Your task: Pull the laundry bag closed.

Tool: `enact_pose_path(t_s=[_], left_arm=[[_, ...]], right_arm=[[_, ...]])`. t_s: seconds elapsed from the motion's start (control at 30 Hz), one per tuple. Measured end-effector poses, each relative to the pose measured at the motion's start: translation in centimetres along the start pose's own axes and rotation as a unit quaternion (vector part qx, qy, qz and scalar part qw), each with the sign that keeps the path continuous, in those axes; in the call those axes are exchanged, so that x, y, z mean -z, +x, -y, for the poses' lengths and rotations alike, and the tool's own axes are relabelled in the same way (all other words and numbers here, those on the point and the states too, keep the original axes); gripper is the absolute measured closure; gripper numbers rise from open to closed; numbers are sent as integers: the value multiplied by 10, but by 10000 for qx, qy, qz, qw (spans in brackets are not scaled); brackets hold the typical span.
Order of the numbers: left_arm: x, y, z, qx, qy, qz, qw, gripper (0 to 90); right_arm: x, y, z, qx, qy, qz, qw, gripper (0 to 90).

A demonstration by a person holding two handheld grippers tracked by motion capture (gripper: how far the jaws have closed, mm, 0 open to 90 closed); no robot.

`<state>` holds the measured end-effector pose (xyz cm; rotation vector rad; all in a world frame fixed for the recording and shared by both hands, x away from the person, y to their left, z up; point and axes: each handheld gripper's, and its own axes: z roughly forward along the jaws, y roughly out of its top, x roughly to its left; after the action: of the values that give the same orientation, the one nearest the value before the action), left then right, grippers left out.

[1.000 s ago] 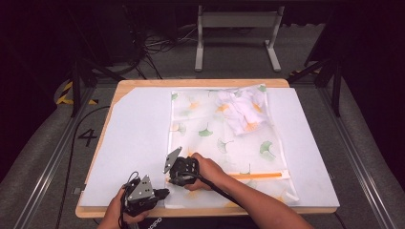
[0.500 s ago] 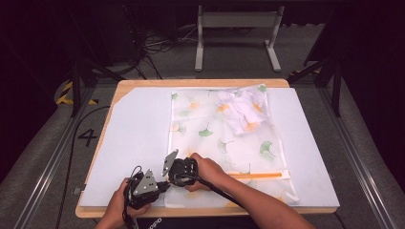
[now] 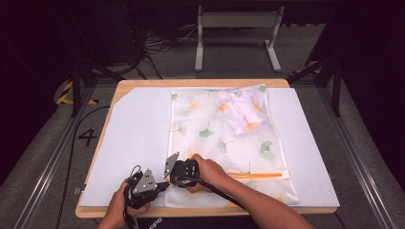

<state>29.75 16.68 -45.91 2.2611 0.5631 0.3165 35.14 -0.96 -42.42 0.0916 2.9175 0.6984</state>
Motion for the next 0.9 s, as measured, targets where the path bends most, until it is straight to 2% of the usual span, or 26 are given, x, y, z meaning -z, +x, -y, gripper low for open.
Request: enact_pose_path(t_s=[0.9], left_arm=[[0, 1, 0, 100, 1, 44, 9999, 900]], right_arm=[[5, 4, 6, 120, 144, 54, 9998, 851]])
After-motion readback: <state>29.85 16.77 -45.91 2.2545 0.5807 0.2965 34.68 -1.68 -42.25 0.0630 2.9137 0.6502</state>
